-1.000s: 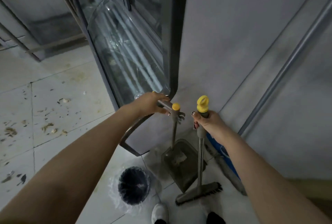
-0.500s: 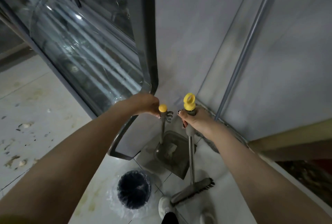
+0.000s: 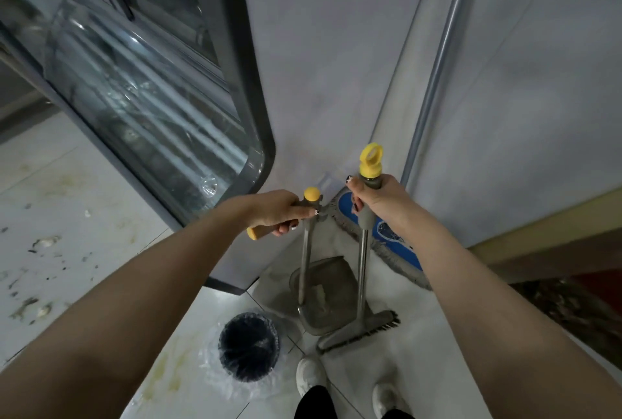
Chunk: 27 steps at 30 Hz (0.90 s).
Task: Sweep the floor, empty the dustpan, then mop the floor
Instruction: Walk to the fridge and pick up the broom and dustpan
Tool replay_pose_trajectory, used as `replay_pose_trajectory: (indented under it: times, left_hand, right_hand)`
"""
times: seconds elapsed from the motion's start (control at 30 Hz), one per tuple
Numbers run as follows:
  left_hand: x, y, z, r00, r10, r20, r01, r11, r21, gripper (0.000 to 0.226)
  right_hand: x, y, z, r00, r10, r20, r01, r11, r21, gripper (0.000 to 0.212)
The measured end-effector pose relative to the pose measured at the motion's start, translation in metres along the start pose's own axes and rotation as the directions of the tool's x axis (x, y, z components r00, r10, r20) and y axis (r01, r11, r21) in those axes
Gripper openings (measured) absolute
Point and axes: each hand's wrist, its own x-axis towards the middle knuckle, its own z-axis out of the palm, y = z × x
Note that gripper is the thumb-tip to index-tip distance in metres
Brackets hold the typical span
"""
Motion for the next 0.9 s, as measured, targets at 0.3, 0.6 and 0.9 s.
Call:
replay_pose_trajectory:
  times: [0.3, 0.6, 0.9]
  left_hand:
    - [-0.030, 0.013, 0.049, 0.996, -0.047, 0.077, 0.083, 0.810, -0.581, 0.036]
    - [-0.050, 0.043, 0.088, 0.990, -0.091, -0.104, -0.053, 0.448, -0.893, 0.025]
    - [-0.062, 0.090, 0.145, 0.964, -0.160, -0.215, -0.156, 0.318, -0.935, 0.029]
  right_hand:
    - [-0.033, -0.005, -0.024, 0.999, 0.016, 0.048, -0.015, 1.000, -0.023, 0.033]
    - [-0.061, -0.003, -0.047, 0.999, -0.031, 0.043, 0.030, 0.999, 0.009, 0.032]
    - [-0.092, -0.006, -0.105, 0.992, -0.104, 0.072, 0.101, 0.994, 0.047, 0.029]
